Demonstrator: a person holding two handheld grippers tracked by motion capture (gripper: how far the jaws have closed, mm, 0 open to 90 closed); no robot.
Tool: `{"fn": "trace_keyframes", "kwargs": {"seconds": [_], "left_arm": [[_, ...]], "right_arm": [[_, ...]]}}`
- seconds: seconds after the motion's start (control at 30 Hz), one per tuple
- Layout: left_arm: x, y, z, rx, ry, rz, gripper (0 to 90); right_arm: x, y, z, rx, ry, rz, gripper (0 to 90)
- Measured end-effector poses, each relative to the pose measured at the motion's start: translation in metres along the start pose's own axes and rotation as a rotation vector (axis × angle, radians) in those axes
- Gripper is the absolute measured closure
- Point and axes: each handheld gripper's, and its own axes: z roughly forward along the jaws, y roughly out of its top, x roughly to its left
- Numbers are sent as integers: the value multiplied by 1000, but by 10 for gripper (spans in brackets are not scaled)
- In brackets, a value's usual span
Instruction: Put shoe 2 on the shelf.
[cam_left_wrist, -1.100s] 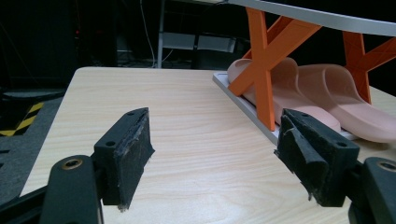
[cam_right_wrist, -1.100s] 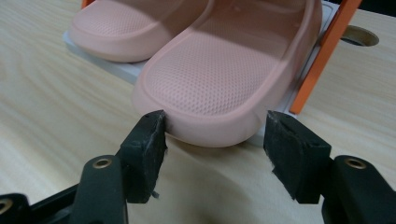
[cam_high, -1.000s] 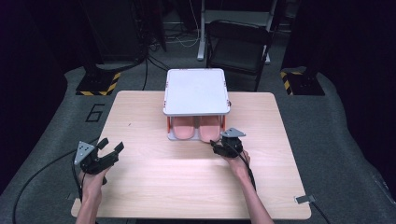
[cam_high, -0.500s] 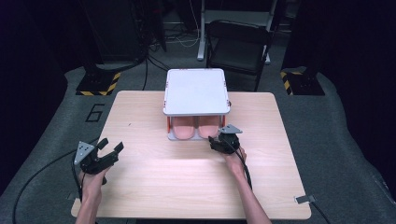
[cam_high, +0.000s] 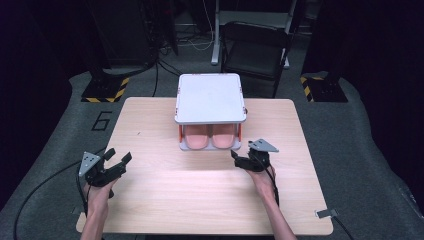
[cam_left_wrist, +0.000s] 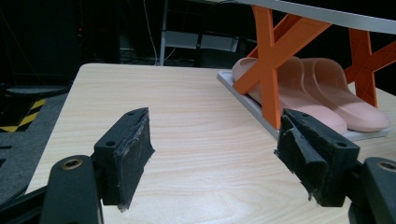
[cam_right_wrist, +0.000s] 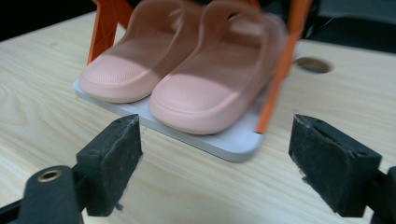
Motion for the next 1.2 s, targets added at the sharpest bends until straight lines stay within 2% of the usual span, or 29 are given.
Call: {"fn": "trace_keyframes", "kwargs": {"seconds": [0.03, 0.13, 0.33, 0.43, 0.6, 0.63, 0.73, 0.8, 0.93, 1.13, 1.2], "left_arm": [[0, 0, 1, -9, -2, -3, 259], [-1, 0, 1, 7, -6, 3, 259], [0, -1, 2, 12, 1, 4, 257], [1, -4, 1, 7, 6, -6, 255], [4, -10, 2, 29, 9, -15, 254], [4, -9, 2, 25, 10, -15, 253], [3, -8, 1, 24, 9, -11, 254], [4, -8, -1, 21, 10, -8, 253], [4, -7, -3, 19, 17, -3, 253], [2, -6, -3, 12, 17, 15, 254], [2, -6, -3, 23, 18, 16, 253]], "right_arm": [[-1, -1, -9, -22, -5, -2, 163], [-3, -8, -36, -68, -19, 11, 159], [-4, -31, -79, -147, -35, 23, 158], [-7, -40, -94, -171, -56, 18, 157], [-9, -56, -112, -200, -97, 6, 159], [-9, -57, -115, -220, -104, 3, 159], [-14, -60, -120, -243, -125, 33, 158], [-17, -62, -120, -244, -141, 49, 158], [-22, -66, -118, -210, -152, 62, 158], [-25, -67, -121, -221, -160, 76, 160], [-26, -67, -122, -231, -163, 81, 161]]}}
